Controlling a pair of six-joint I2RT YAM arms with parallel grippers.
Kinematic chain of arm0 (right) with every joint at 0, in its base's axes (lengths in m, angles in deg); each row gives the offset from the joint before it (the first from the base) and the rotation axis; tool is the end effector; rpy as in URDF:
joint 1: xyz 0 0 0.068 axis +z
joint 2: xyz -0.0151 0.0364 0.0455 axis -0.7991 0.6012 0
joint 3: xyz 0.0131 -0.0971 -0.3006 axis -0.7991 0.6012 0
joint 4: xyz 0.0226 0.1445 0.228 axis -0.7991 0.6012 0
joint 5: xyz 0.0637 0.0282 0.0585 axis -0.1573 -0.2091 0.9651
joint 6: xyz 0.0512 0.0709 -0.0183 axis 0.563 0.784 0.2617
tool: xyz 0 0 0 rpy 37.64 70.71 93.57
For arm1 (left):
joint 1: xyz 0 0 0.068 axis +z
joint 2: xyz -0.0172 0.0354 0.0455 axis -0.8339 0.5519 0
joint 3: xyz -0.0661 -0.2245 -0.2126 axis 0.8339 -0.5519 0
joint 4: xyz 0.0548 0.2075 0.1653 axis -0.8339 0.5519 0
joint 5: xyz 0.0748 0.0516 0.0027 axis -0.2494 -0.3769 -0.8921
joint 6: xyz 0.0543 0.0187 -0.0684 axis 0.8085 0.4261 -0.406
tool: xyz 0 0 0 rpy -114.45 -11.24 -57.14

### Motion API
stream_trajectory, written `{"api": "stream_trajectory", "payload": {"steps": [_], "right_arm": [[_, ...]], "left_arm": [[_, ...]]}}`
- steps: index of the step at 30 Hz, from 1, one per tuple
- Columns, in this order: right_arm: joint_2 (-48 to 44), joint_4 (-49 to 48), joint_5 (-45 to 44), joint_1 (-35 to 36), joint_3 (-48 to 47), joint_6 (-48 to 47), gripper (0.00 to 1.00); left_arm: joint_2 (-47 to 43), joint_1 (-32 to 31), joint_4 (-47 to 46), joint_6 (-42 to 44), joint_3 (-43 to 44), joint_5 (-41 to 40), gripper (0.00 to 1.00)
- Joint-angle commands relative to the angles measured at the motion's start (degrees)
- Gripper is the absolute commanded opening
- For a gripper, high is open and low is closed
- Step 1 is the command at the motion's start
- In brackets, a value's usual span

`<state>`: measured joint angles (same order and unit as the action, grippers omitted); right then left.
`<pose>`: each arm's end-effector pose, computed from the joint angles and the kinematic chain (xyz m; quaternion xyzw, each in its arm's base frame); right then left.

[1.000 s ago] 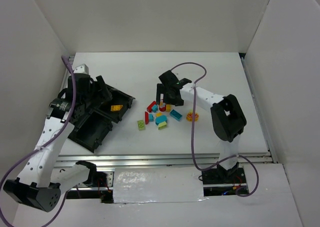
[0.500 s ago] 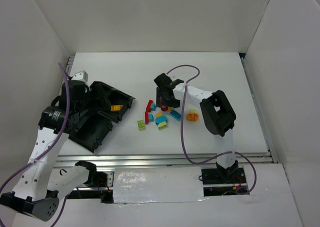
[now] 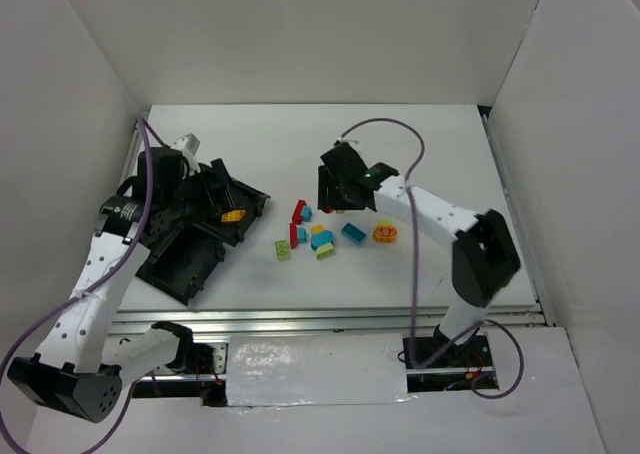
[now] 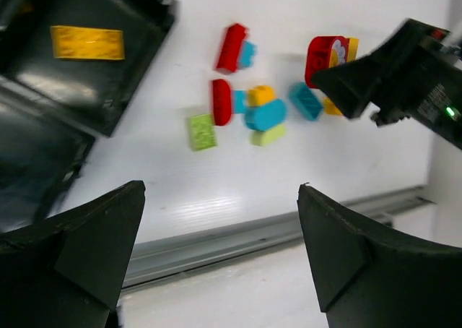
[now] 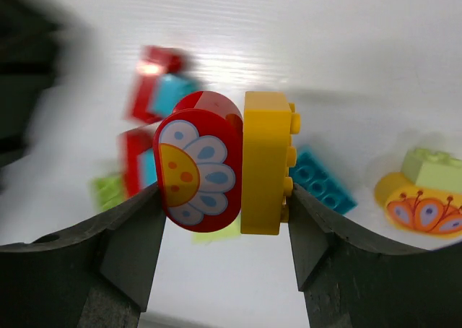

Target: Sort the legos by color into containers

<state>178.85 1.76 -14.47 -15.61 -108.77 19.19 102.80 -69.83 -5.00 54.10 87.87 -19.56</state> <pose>0.3488 0.2440 0.2452 -0.0155 0.9521 0.0704 0.2973 0.2158 -0.0603 0.3944 -0.1482 0.8807 -0.2314 0.3859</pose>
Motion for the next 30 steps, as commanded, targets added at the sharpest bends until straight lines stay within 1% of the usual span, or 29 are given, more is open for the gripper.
{"api": "stream_trajectory", "payload": {"steps": [1, 2, 3, 4, 5, 8, 10, 14, 18, 21, 25, 26, 30], "right_arm": [[-13.56, -4.63, 3.9, 3.96, 1.98, -2.14, 0.18], [-17.41, -5.34, 5.66, 4.4, 3.03, -2.24, 0.18], [-19.27, -7.17, 8.98, 5.19, 5.22, -2.15, 0.18], [-21.12, -8.32, 10.58, 5.54, 6.46, -2.15, 0.18], [-24.7, -9.55, 11.73, 5.98, 7.69, -1.89, 0.18], [-30.52, -14.04, 13.67, 7.04, 12.17, -0.66, 0.18], [-31.94, -15.1, 15.16, 7.22, 13.67, 0.48, 0.18], [-33.35, -14.23, 15.26, 8.79, 12.71, 0.57, 0.19], [-32.65, -13.44, 14.64, 10.03, 11.48, 0.57, 0.19], [-32.39, -12.64, 13.41, 10.9, 10.95, 0.66, 0.19], [-32.74, -12.91, 13.32, 11.44, 10.51, 0.49, 0.19], [-32.65, -12.64, 13.32, 11.52, 10.08, 0.4, 0.2], [-32.65, -12.82, 13.32, 11.79, 9.81, 0.31, 0.19]], "left_arm": [[1.64, -0.21, -9.32, -5.18, 1.42, 12.3, 1.0], [2.08, -0.21, -11.6, -7.71, 0.55, 14.59, 1.0], [2.95, -0.39, -15.8, -9.22, -0.94, 19.31, 0.99], [3.4, -0.65, -17.76, -10.54, -1.57, 21.1, 0.99], [3.84, -1.0, -19.52, -12.9, -2.01, 22.42, 1.0], [5.16, -3.02, -25.67, -16.08, -3.15, 25.77, 0.99], [5.95, -4.6, -29.35, -18.54, -3.24, 27.78, 1.0], [7.7, -7.76, -31.22, -20.83, -2.72, 27.97, 0.98], [8.23, -10.57, -33.68, -22.06, -3.33, 27.1, 0.95], [9.29, -12.43, -32.55, -21.63, -3.33, 25.6, 0.93], [10.61, -14.1, -30.61, -20.74, -3.68, 23.58, 0.86], [10.78, -14.45, -31.13, -21.01, -4.12, 23.67, 0.81], [11.31, -15.42, -31.93, -21.62, -4.21, 23.32, 0.73]]}}
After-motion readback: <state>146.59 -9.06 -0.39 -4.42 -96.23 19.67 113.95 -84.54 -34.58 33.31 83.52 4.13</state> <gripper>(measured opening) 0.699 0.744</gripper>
